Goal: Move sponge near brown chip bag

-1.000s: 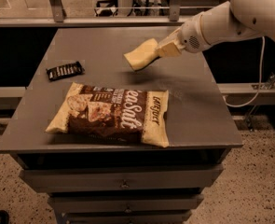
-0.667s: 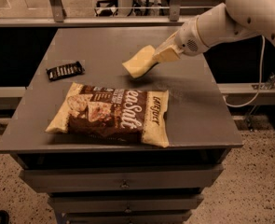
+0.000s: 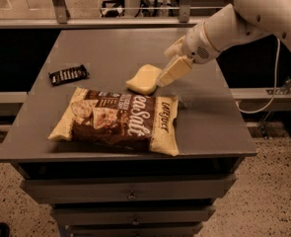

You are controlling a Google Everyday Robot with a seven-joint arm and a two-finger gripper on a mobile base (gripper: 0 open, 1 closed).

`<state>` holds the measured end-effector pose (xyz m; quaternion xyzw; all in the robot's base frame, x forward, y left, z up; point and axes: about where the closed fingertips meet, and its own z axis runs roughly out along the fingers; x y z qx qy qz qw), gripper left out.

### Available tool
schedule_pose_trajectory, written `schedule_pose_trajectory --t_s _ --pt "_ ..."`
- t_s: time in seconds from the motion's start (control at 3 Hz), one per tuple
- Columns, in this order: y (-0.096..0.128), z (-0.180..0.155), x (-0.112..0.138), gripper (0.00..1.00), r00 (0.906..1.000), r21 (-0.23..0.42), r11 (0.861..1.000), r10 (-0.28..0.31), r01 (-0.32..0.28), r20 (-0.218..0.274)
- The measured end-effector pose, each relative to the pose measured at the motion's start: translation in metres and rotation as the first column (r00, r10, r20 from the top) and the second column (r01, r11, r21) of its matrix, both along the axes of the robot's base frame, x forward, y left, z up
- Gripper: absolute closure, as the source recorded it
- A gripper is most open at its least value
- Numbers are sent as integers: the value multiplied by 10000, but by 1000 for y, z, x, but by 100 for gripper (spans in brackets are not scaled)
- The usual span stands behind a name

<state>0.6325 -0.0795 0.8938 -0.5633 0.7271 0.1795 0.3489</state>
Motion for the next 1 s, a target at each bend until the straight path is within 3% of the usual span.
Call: schedule_pose_trajectory --t_s 0.33,0.67,1.0 --pt "-5 -2 -4 0 10000 18 10000 -73 73 66" --pt "-21 -1 -2 0 9965 639 9960 -651 618 518" --pt "-62 25 11 0 9650 1583 9705 -2072 1820 1607"
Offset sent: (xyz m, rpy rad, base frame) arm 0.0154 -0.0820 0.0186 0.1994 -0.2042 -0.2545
